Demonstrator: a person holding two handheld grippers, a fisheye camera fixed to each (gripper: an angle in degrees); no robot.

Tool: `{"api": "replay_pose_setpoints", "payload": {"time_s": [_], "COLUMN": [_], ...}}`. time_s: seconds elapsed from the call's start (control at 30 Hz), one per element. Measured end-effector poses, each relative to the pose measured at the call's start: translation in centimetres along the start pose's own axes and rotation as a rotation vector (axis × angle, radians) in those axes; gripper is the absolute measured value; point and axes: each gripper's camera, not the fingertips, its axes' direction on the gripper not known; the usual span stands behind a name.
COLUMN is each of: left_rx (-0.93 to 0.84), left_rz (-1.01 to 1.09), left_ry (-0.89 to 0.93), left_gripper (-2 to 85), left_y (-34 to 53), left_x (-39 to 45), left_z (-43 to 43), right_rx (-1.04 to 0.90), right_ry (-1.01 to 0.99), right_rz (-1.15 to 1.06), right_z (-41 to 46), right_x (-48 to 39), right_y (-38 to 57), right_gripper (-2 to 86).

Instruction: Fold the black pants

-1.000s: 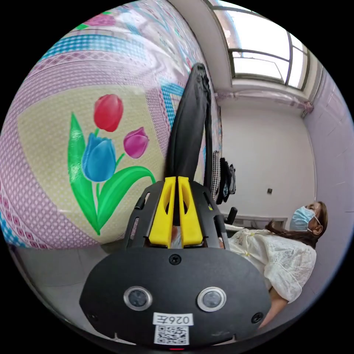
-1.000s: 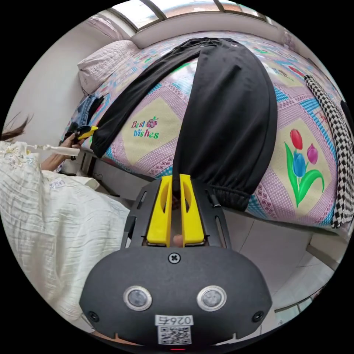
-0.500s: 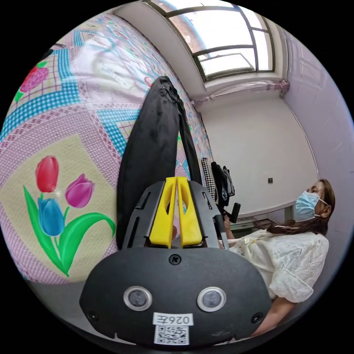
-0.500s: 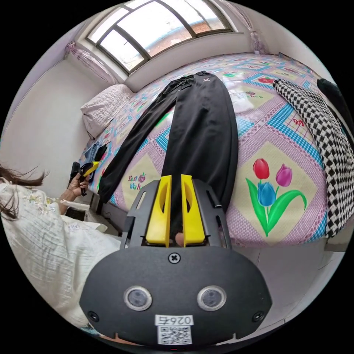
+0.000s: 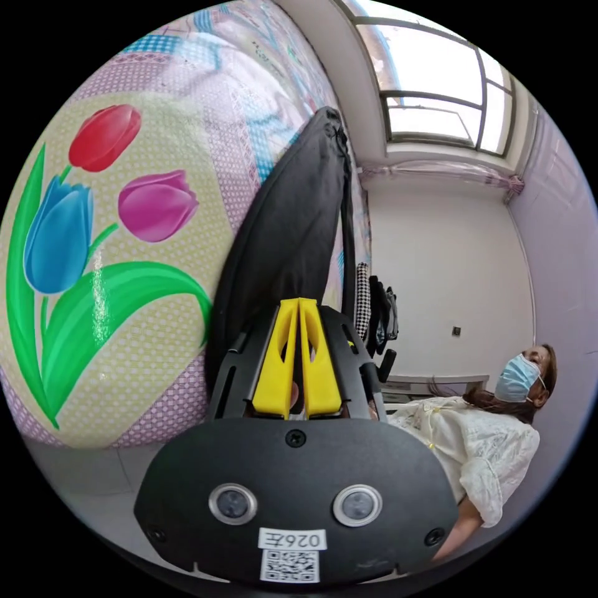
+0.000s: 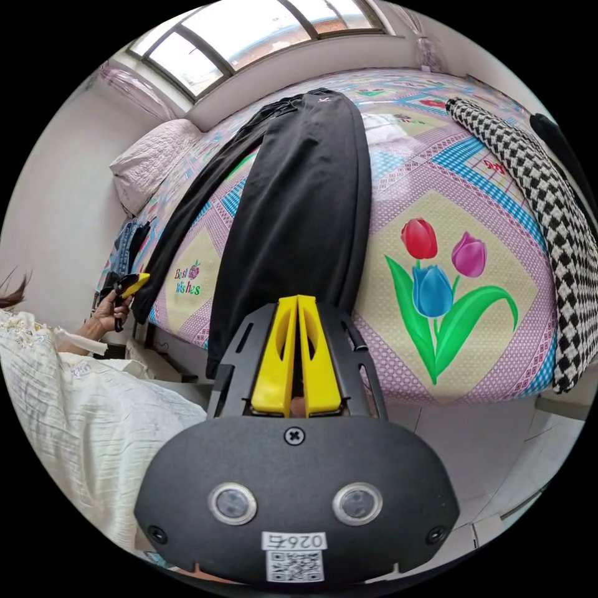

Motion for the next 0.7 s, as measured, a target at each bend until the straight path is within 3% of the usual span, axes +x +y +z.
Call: {"api": "replay_pose_setpoints", "payload": {"time_s": [0.13, 0.33, 0.5, 0.63, 0.7], "left_rx": [0.175, 0.273, 0.277, 0.131, 0.193], "left_rz": [0.067, 0.145, 0.19, 0.093, 0.008], "left_ry": [0.114, 0.068, -0.024, -0.342, -0.325], "left_gripper": [-1.0, -1.0, -1.0, -1.0, -1.0], "left_y": [1.8, -2.2, -10.4, -14.8, -14.5], "left_x": [2.5, 6.8, 10.3, 10.1, 9.1], "left_z": [-1.8, -1.4, 1.8, 4.9, 3.6], "right_rx": [0.013, 0.058, 0.036, -0.028, -0.04], "right_ry": [-0.004, -0.098, -0.103, -0.105, -0.112], "right_rz": [-0.02, -0.009, -0.038, -0.043, -0.042], "right_z": [-0.8, -1.6, -1.1, 0.0, -0.3], "right_x": [-0.3, 0.2, 0.7, 1.4, 1.8], "right_y": [0.4, 0.6, 0.4, 1.2, 2.0], "right_gripper": [-0.9, -0.9, -0.9, -0.9, -0.9]}}
